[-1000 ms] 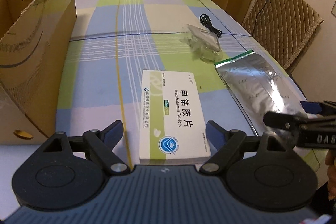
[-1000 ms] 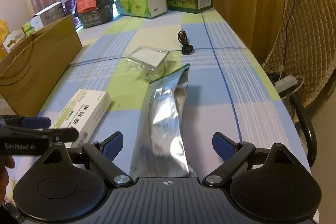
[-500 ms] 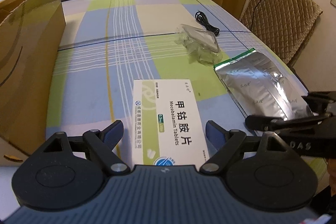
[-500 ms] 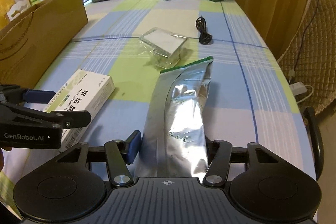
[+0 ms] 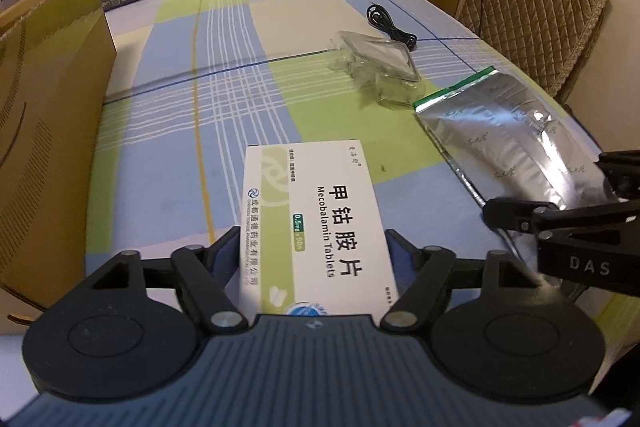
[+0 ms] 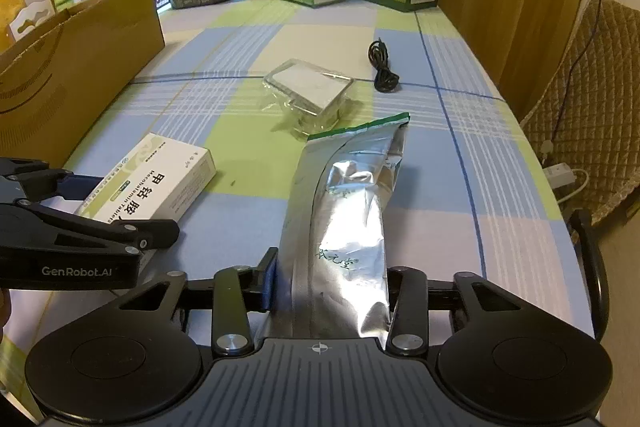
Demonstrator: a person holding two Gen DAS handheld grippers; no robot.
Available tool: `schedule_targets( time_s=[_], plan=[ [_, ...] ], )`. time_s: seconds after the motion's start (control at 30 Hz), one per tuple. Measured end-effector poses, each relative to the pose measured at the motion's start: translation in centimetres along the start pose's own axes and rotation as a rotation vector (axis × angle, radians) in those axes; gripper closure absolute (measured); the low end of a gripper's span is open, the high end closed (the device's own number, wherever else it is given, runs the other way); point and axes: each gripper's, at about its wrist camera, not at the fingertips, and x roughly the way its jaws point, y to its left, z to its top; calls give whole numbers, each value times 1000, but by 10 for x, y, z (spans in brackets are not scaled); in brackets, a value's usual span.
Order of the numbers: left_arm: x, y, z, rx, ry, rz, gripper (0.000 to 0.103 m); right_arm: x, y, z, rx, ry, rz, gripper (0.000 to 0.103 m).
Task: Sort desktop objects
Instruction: 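Grasp the white Mecobalamin Tablets box with the left tool, then carry the tablet box and foil bag in both tools toward the cardboard box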
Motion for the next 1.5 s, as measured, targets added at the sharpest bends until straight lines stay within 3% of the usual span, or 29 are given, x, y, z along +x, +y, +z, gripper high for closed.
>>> schedule_targets(
  time_s=[0.4, 0.87, 1.5],
  plan=[
    [-10, 1, 3, -6, -49, -7, 36, -10, -1, -2, 18, -44, -17, 69],
    [-20, -5, 9, -17, -50, -42, 36, -26, 5, -2, 41, -75, -12, 69],
    [-130, 3, 21, -18, -167, 6, 36, -122, 42, 15, 92, -209, 30, 69]
  ],
)
